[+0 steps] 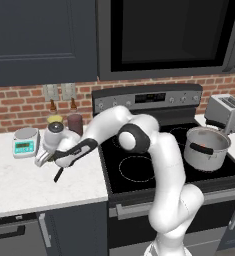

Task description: Put the onion and lime in the pot. Retrieve the spatula and lightly stir the vegetables in the pot.

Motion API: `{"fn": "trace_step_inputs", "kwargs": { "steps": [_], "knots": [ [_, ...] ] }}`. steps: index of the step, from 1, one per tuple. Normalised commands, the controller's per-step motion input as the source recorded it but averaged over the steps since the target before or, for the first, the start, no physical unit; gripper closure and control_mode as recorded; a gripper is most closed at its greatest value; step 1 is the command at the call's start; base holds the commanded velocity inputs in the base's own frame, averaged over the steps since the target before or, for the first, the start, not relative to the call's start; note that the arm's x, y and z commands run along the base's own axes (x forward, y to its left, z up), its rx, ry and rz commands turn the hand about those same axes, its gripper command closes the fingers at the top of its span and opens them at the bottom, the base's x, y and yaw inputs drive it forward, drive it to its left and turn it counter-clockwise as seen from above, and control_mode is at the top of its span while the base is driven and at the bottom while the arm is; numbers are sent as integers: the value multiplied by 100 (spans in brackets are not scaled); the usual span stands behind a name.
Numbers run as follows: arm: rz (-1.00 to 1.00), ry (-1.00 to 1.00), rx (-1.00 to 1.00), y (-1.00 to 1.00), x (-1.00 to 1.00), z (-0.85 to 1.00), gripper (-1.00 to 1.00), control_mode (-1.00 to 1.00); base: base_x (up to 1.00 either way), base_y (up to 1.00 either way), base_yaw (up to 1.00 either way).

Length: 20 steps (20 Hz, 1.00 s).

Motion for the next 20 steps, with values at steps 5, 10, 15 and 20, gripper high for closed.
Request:
{"fn": "trace_step_inputs", "kwargs": {
  "steps": [5,10,15,20],
  "knots": [
    [1,0,-13,-36,-63,20,100,-100,0,0,0],
    [0,0,-20,-36,-82,56,100,-100,0,0,0],
    [0,0,-20,-33,-73,74,100,-100,0,0,0],
    [0,0,-21,-45,-67,74,100,-100,0,0,0]
  ]
}}
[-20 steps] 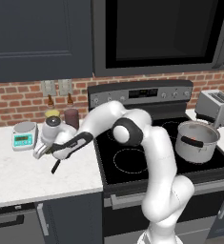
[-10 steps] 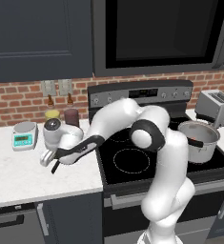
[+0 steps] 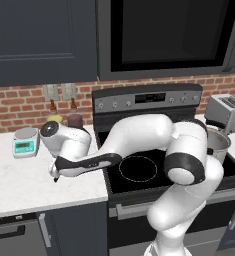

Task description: Put the onion and lime in the pot. Retrieve the spatula and lightly stir the vegetables in the pot.

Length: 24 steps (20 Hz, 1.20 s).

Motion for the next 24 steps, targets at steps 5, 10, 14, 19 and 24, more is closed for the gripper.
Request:
{"fn": "trace_step_inputs", "kwargs": {
  "steps": [5,10,14,19,24],
  "knots": [
    [0,1,-21,-57,-61,55,100,-100,0,0,0],
    [0,6,-21,-74,-49,24,100,-100,0,0,0],
    [0,8,-19,-86,-33,13,100,-100,0,0,0],
    [0,12,-8,-94,-13,17,100,-100,0,0,0],
    [-1,14,-1,-100,-5,18,100,-100,0,0,0]
  ]
}}
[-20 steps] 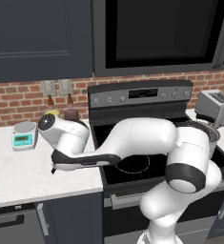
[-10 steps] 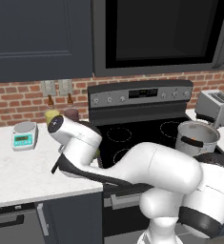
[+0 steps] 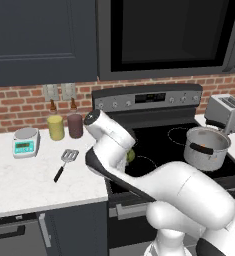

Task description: Put the onion and lime in the pot. Retrieve the spatula and lightly stir the vegetables in the pot.

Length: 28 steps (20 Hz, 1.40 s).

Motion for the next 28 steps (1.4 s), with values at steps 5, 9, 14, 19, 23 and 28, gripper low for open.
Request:
{"fn": "trace_step_inputs", "kwargs": {
  "steps": [5,9,14,19,23,28],
  "knots": [
    [-2,15,0,-100,-5,16,100,-100,0,0,0],
    [-4,16,0,-100,-4,20,100,-100,0,0,0],
    [-5,18,-2,-100,-1,28,100,-100,0,0,0],
    [-3,16,0,-100,0,28,100,-100,0,0,0],
    [-3,11,0,-100,0,14,100,-100,0,0,0],
    [-4,7,5,-100,1,1,100,-100,0,0,0]
  ]
}}
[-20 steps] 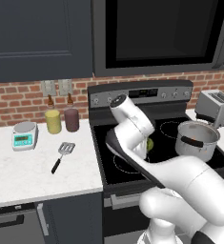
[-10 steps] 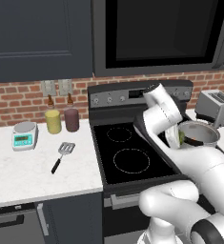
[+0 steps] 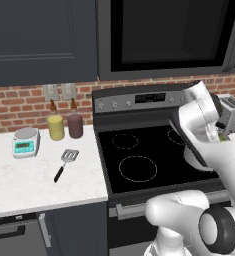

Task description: Put the onion and lime in the pot. Retrieve the spatula and lightly stir the vegetables in the pot.

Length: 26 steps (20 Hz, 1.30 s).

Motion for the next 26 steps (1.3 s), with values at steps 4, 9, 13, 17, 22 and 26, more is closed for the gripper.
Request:
{"fn": "trace_step_inputs", "kwargs": {
  "steps": [4,9,13,17,22,26],
  "knots": [
    [-3,3,12,-94,10,8,100,-100,0,0,0],
    [0,1,18,-75,25,5,100,-100,0,0,0],
    [0,0,18,-42,51,0,100,-100,0,0,0],
    [2,-1,18,-3,64,-1,100,-100,0,0,0],
    [4,0,10,0,45,-34,100,-100,0,0,0],
    [3,0,2,0,36,-52,100,-100,0,0,0]
  ]
}}
